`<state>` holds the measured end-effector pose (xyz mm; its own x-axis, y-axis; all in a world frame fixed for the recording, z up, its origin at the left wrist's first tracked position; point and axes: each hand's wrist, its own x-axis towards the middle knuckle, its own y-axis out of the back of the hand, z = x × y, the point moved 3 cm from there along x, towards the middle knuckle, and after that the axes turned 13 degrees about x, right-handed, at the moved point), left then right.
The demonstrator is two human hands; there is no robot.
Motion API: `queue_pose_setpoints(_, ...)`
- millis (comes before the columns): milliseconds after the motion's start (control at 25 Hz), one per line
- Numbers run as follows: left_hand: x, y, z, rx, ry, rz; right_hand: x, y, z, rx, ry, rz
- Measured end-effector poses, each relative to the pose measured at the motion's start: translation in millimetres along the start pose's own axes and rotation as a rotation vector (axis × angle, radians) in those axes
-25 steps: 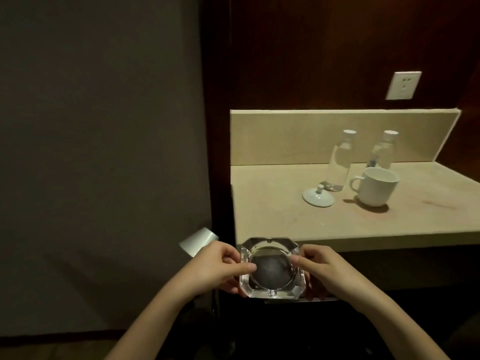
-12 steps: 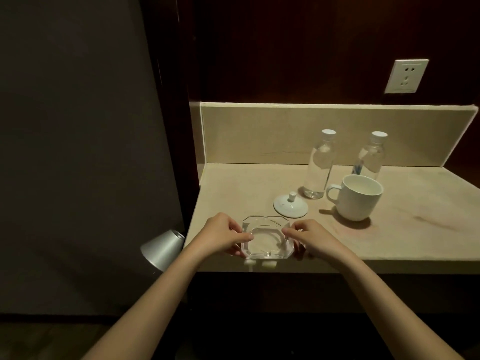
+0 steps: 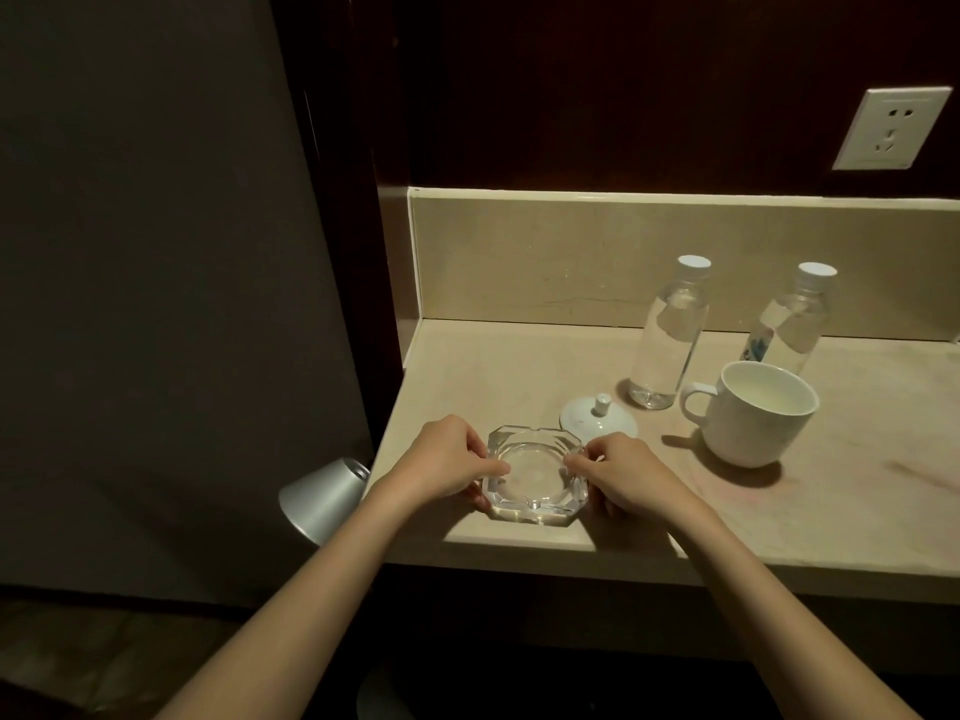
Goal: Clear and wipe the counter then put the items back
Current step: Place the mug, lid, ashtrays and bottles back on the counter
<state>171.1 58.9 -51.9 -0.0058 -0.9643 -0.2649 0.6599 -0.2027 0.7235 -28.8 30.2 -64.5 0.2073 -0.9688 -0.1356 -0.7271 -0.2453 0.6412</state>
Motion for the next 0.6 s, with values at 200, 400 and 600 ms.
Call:
queue_pose_setpoints(200, -2.0, 5.0, -2.2, 0.161, -0.035, 0.043, -6.4, 7.2, -3.9, -0.152, 0.040, 0.070)
queue_pose_setpoints(400, -25.7, 21.1, -7.4, 0.273, -0.044, 0.100, -27.7, 17.5, -27.5, -0.129, 0.157, 0.025)
queue_pose_setpoints(600, -69.4, 38.2, -28.2, 0.562, -0.062, 0.196, -63.7, -4.9, -65.0, -0.203, 0.298, -0.038)
